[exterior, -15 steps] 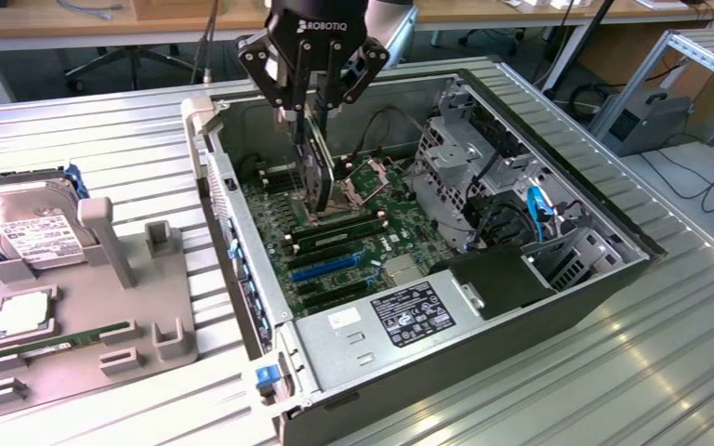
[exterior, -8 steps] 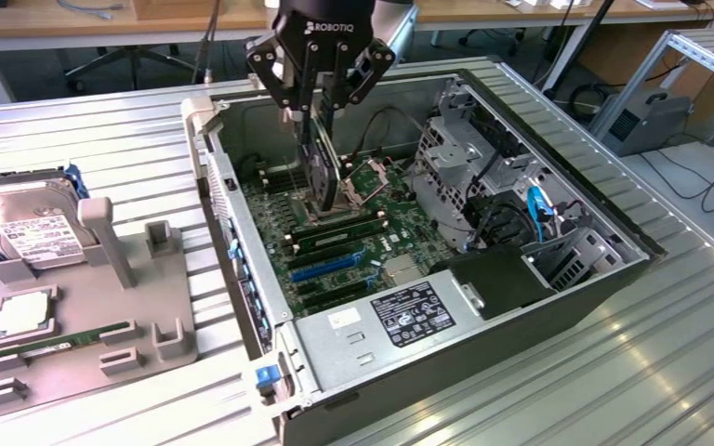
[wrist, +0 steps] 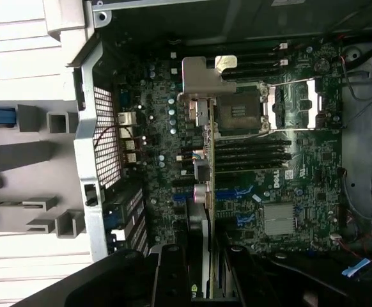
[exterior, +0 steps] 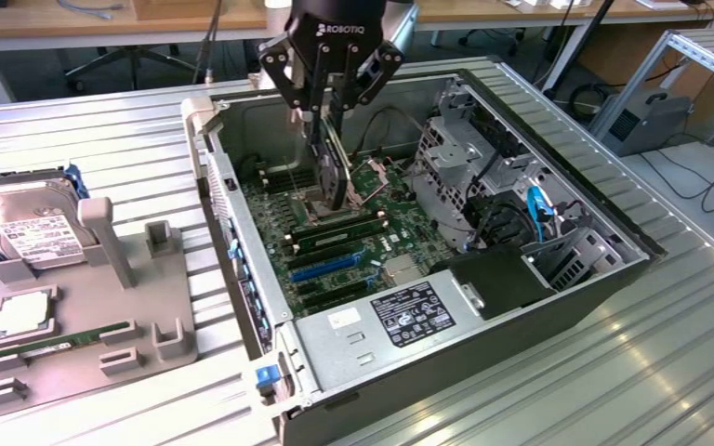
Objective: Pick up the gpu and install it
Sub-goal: 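Pick up the gpu and move the gpu toward the slot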
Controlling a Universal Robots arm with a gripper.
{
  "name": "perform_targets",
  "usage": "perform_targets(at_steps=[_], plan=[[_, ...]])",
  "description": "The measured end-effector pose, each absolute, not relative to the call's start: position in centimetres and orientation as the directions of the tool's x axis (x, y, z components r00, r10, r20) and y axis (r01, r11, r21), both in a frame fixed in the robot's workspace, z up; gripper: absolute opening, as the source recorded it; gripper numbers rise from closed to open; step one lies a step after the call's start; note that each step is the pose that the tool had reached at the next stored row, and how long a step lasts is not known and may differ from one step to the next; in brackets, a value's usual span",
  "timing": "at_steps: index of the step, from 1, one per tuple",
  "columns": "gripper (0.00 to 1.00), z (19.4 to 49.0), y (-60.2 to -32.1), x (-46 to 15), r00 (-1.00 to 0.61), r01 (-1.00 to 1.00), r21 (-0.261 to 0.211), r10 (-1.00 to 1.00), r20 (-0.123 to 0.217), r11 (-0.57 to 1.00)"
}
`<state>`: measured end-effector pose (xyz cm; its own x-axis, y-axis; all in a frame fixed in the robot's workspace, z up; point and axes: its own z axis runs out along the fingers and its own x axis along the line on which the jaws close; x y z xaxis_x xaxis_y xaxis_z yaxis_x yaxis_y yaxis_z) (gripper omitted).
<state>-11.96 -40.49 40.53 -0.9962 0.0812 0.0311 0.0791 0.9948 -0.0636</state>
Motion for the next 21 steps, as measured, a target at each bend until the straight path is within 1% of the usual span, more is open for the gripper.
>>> perform_targets(at_steps=[21], plan=[[0.27, 40.0, -40.5, -9.4, -0.996, 0.079, -0.064, 0.081, 0.031, 0.995]])
